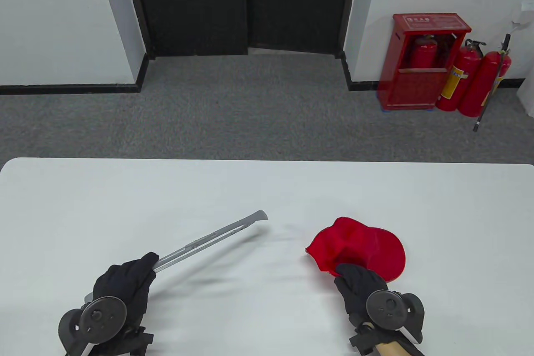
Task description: Remove the baseball cap from gray hanger
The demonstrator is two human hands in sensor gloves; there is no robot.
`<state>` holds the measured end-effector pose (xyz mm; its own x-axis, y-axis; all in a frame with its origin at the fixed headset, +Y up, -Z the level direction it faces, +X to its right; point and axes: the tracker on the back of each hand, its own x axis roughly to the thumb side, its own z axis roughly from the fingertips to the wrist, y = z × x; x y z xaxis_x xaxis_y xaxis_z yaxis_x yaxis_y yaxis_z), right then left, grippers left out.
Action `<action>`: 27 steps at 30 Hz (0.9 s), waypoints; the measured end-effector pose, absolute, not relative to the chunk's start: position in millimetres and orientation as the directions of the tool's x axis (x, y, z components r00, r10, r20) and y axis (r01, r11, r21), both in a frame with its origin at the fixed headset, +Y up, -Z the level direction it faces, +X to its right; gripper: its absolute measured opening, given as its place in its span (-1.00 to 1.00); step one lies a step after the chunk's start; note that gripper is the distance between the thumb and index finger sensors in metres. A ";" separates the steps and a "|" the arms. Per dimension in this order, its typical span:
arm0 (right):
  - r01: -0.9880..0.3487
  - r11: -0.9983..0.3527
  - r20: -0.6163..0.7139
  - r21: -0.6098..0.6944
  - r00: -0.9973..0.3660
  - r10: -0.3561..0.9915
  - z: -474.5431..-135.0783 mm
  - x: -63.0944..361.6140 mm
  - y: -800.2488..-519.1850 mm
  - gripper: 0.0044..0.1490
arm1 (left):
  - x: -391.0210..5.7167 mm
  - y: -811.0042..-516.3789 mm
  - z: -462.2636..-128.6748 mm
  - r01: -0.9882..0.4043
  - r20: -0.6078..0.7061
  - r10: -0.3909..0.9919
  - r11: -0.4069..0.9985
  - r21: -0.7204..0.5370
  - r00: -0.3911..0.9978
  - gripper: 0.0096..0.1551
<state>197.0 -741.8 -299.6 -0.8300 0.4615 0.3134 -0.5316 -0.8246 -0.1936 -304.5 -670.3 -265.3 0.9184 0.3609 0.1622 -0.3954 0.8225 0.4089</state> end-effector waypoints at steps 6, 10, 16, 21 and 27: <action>-0.479 -0.873 0.276 -0.087 -0.854 0.441 -303.4 191.1 -752.1 -0.53 | -303.8 -670.4 -265.5 -0.387 0.161 0.352 0.826 0.410 0.922 -0.52; -0.397 -0.916 0.248 0.048 -0.884 0.396 -306.5 183.0 -761.3 -0.49 | -302.5 -671.2 -265.2 -0.377 0.162 0.340 0.830 0.411 0.926 -0.52; -0.391 -0.889 0.191 0.239 -0.879 0.438 -309.0 179.9 -759.3 -0.40 | -301.7 -671.8 -265.3 -0.368 0.161 0.331 0.832 0.415 0.930 -0.52; -0.477 -0.846 0.220 0.240 -0.822 0.526 -304.9 179.8 -740.3 -0.40 | -299.3 -675.6 -267.4 -0.352 0.161 0.313 0.843 0.407 0.936 -0.52; -0.519 -0.838 0.288 0.168 -0.787 0.545 -296.5 178.5 -722.0 -0.39 | -292.0 -687.2 -274.7 -0.325 0.165 0.284 0.881 0.343 0.945 -0.53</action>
